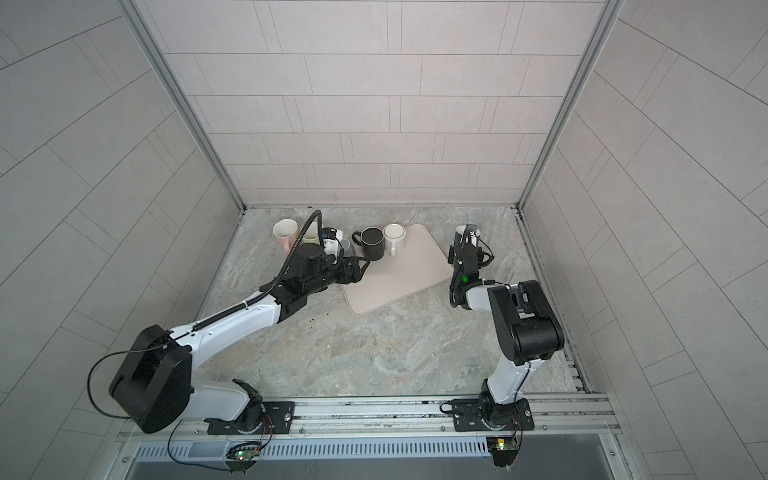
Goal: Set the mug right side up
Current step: 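Carry the dark green mug by its handle with the right gripper off the tray, then set the dark green mug upright on the table and open the right gripper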
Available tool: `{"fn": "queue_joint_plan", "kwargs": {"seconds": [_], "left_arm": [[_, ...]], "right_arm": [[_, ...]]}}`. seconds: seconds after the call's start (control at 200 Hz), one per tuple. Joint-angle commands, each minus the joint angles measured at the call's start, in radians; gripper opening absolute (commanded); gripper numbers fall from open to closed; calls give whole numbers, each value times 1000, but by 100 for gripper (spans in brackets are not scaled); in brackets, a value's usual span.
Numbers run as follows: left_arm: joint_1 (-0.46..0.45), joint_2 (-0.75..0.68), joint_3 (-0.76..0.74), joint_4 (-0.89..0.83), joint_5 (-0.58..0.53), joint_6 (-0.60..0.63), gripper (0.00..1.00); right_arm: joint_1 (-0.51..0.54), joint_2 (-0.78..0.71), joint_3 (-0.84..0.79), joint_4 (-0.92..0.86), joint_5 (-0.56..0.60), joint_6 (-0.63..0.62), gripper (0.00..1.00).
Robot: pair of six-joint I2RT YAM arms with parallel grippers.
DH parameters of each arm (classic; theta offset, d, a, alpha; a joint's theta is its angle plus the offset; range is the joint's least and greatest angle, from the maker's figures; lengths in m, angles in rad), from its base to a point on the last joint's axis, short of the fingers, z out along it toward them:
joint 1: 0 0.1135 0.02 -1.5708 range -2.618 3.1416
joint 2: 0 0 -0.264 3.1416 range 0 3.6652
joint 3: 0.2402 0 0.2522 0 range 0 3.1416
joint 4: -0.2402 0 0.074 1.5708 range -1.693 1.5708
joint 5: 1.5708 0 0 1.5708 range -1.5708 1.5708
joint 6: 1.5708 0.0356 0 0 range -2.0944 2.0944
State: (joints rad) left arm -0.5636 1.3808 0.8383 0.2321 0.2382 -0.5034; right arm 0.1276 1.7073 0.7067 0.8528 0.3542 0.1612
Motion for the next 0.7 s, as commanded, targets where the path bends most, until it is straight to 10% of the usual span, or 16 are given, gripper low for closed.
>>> {"fn": "queue_joint_plan", "kwargs": {"seconds": [0.0, 0.696], "left_arm": [[1, -29, -4, 14, -10, 11, 87], [2, -93, -19, -4, -68, 43, 89]], "right_arm": [[-8, -17, -4, 52, 41, 5, 4], [-16, 30, -18, 101, 71, -26, 5]]}}
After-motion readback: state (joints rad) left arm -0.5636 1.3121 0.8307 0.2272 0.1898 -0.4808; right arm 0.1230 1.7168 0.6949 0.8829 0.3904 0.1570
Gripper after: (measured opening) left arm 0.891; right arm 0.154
